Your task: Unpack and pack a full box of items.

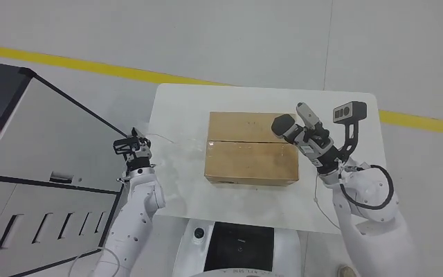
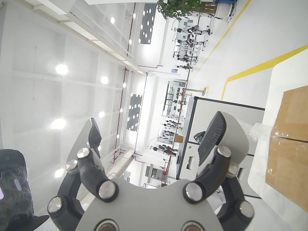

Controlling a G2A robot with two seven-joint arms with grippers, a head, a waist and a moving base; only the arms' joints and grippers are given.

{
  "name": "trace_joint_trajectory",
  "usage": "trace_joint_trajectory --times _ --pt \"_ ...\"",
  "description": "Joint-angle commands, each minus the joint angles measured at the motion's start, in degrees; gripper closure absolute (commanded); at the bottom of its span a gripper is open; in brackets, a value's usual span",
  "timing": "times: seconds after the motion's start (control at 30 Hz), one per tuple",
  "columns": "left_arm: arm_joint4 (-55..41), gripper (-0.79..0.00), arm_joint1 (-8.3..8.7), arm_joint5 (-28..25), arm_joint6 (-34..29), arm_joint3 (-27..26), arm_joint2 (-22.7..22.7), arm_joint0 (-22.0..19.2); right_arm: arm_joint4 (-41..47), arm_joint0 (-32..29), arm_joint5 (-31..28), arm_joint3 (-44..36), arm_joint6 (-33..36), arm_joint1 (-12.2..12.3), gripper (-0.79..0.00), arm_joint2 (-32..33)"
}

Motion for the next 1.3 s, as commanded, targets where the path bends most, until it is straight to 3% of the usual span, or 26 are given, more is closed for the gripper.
trace_joint_trajectory --times 0.0,0.6,0.67,0.7,0.73,1.27 --pt "-0.3 0.0 -0.1 0.2 -0.1 0.0 -0.4 -0.1 0.1 -0.1 0.0 0.0 0.1 0.0 -0.785 0.1" --pt "-0.5 0.0 -0.88 -0.1 0.8 1.4 -2.8 -1.6 0.3 -0.4 -0.4 -0.1 0.0 0.1 -0.785 0.3" --pt "0.2 -0.36 -0.99 -0.3 0.6 1.8 -2.4 -1.5 0.4 -0.4 -0.5 -0.2 -0.1 0.1 -0.785 0.4" --pt "0.5 -0.662 -1.03 -0.2 0.6 2.1 -2.4 -1.5 0.4 -0.4 -0.5 -0.2 -0.2 0.1 -0.785 0.4" --pt "0.9 -0.785 -1.06 -0.3 0.5 2.4 -2.2 -1.4 0.4 -0.4 -0.5 -0.3 -0.2 0.2 -0.785 0.4" --pt "6.4 -0.785 -0.87 -1.8 0.2 6.2 -4.7 -0.8 0.9 -0.8 -1.0 -0.2 -0.4 0.2 -0.785 0.6"
